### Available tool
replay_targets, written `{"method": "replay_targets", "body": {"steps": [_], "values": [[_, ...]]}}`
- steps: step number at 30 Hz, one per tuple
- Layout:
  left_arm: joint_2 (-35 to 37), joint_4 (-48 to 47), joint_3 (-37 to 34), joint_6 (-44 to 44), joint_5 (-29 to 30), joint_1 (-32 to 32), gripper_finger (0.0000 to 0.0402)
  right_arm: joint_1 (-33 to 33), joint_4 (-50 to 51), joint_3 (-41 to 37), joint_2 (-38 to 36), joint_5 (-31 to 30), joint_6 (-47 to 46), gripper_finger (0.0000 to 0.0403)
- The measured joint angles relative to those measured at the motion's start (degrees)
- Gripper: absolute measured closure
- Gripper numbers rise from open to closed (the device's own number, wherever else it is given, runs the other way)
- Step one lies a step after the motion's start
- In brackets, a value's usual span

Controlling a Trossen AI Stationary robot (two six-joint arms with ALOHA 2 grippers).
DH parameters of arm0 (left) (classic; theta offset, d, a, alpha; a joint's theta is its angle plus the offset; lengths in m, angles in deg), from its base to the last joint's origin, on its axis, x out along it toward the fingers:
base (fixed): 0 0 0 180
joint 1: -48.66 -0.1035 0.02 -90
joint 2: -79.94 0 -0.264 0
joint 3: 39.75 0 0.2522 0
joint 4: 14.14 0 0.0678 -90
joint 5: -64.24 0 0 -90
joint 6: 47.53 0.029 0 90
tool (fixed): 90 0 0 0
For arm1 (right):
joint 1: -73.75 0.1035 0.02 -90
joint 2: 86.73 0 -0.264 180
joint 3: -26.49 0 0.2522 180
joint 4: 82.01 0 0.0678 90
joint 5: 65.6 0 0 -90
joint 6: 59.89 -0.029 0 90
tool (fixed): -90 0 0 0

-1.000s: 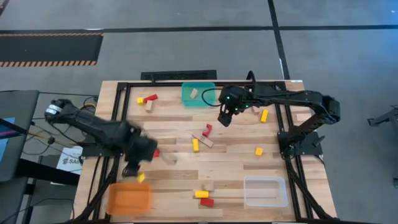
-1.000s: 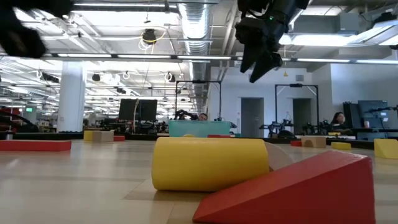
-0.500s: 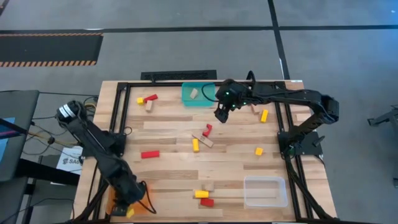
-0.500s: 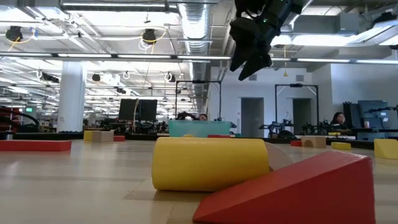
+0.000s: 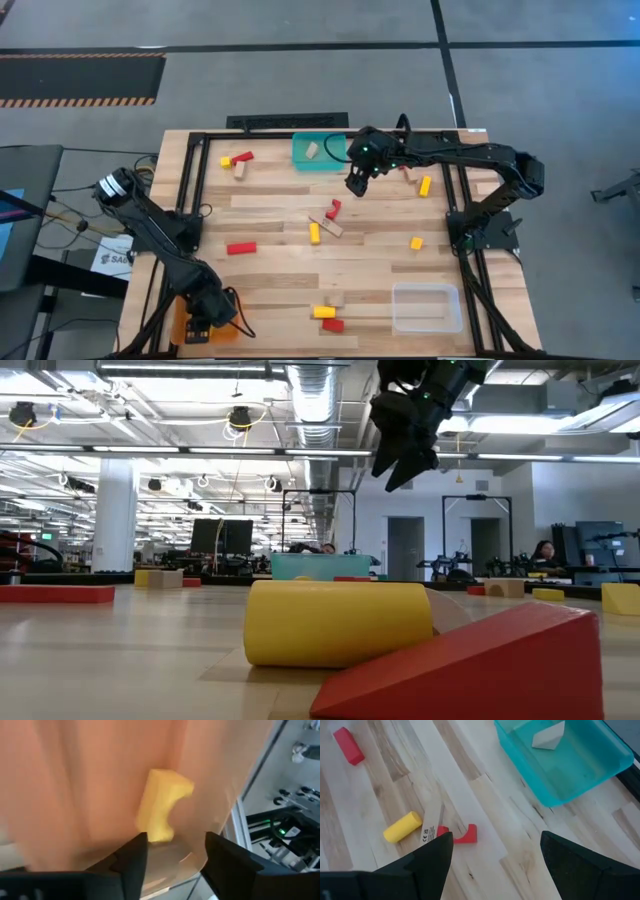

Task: Sort & place blocks by color
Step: Put the light brown block into the blue bin

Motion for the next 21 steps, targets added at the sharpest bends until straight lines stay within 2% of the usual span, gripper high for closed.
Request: {"method": "replay_targets", "body": {"steps": [5, 9, 11, 17, 21], "values": [[4.4, -8.4, 0.0, -1.2, 2.6, -1.1, 0.0165, 0.1, 2.4, 0.0, 0.0, 0.1, -0.4, 0.0082], [9.1, -15.4, 0.0, 2.6, 3.3, -6.9, 0.0146, 0.9, 10.2, 0.0, 0.0, 0.1, -1.7, 0.0082], [11.6, -17.4, 0.0, 6.0, 7.2, -10.9, 0.0144, 1.5, 15.6, 0.0, 0.0, 0.1, -2.4, 0.0082], [17.4, -17.4, 0.0, 20.0, 25.2, -25.1, 0.0153, 1.6, 29.7, 0.0, 0.0, 0.3, -6.9, 0.0082], [18.3, -12.6, 0.0, 30.5, 31.9, -36.0, 0.0161, -0.1, 32.7, -0.1, -0.1, -1.2, -7.9, 0.0082]]}}
